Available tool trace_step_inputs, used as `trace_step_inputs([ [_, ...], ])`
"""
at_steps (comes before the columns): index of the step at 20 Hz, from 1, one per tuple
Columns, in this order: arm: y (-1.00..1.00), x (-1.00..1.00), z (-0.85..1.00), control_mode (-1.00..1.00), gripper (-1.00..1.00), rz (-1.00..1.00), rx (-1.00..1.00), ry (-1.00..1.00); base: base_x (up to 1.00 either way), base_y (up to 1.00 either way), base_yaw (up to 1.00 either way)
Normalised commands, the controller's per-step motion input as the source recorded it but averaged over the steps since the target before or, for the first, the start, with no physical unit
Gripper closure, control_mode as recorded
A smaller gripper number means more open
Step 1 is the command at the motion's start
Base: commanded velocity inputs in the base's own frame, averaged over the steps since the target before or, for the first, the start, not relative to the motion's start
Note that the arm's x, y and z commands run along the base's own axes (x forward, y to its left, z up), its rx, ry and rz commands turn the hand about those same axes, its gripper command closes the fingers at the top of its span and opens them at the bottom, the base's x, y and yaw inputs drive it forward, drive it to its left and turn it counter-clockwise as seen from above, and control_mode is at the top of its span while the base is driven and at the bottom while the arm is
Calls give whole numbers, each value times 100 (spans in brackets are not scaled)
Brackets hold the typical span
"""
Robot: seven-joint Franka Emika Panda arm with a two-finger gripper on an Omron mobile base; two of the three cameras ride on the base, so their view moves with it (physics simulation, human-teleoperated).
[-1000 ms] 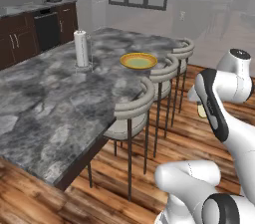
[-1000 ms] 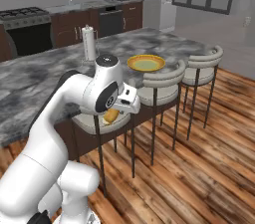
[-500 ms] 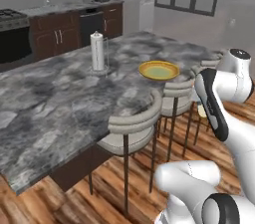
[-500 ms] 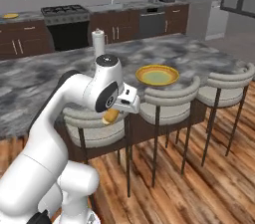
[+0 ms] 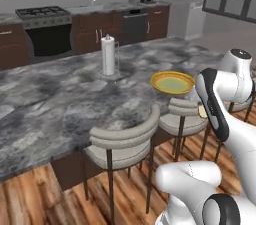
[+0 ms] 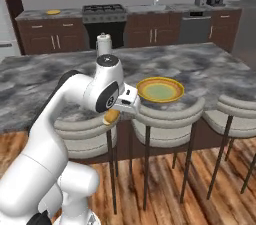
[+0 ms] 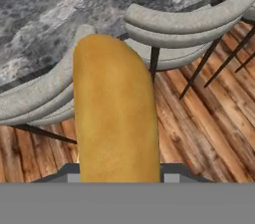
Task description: Move the hot dog bun to the plate on the dining table and place the condiment next to that plate. Then navigate to the fridge and take the sausage and place it on the plate as well.
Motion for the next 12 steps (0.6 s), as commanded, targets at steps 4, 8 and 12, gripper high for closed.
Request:
trace_step_inputs([
  [4, 0, 0, 0, 100, 100, 0, 0, 0, 31, -78, 47],
  [8, 0, 0, 0, 100, 100, 0, 0, 0, 31, -78, 46],
  [12, 0, 0, 0, 100, 100, 0, 0, 0, 34, -78, 46],
])
